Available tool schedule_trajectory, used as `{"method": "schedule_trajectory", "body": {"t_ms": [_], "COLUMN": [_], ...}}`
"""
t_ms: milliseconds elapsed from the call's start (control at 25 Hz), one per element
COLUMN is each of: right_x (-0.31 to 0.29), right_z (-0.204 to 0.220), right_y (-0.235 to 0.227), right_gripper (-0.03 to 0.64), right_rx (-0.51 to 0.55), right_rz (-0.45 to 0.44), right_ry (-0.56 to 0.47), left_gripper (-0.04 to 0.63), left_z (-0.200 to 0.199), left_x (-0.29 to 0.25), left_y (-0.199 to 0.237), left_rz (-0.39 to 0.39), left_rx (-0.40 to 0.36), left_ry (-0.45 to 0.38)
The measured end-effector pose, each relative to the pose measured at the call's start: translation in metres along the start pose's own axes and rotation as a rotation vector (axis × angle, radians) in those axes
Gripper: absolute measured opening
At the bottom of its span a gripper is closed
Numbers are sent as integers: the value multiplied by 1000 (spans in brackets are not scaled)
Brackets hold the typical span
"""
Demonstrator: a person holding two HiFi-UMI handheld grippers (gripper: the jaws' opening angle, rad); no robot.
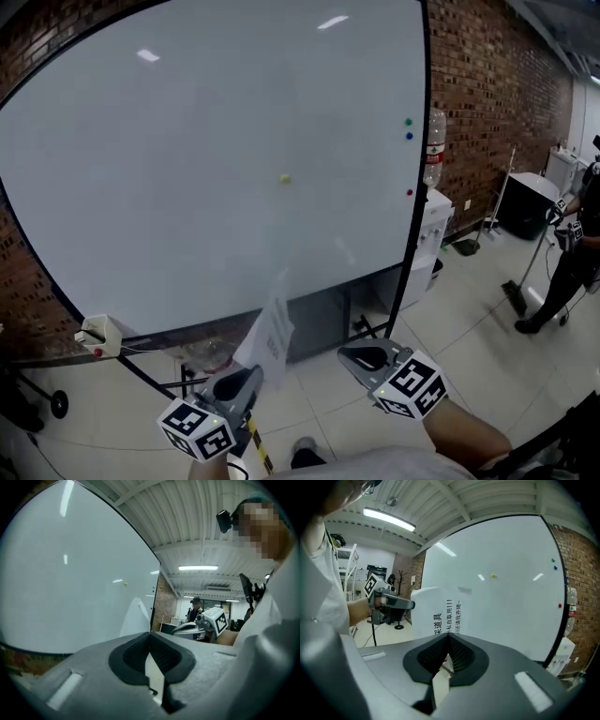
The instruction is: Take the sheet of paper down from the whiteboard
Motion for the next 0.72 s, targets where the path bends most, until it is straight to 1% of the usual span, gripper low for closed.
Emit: {"method": "schedule_trajectory", "body": {"t_ms": [120, 200, 280, 360, 440, 520, 600, 720], "right_x": [82, 127, 166, 199, 226, 247, 264, 281], "right_z": [41, 59, 63, 59, 52, 50, 50, 48], "right_y": [45, 71, 91, 105, 116, 126, 137, 158], "right_gripper": [-2, -2, -2, -2, -2, -2, -2, -2], "right_rx": [-9, 0, 19, 38, 27, -9, -40, -50], "right_rz": [-76, -111, -115, -111, -120, -128, -124, -120], "right_ry": [45, 53, 28, -4, -37, -63, -71, -69], "left_gripper": [2, 2, 2, 2, 2, 2, 2, 2], "left_z": [42, 61, 67, 66, 63, 64, 64, 60], "left_x": [22, 35, 48, 61, 72, 82, 91, 106], "left_y": [-84, -136, -182, -218, -245, -266, -285, -307], "left_rz": [-19, -25, -34, -45, -60, -71, -65, -44], "left_rx": [49, 60, 63, 70, 73, 73, 73, 61], "left_ry": [24, 39, 46, 43, 44, 52, 66, 82]}}
Point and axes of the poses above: the fingertips, and each gripper's own axes: x backward along the fingers, y to its left, z out of its underside, the point moved 5 cm from there along x, backward along the fingers, and after that the axes turned 3 degrees about -y, right-handed, at the moved point
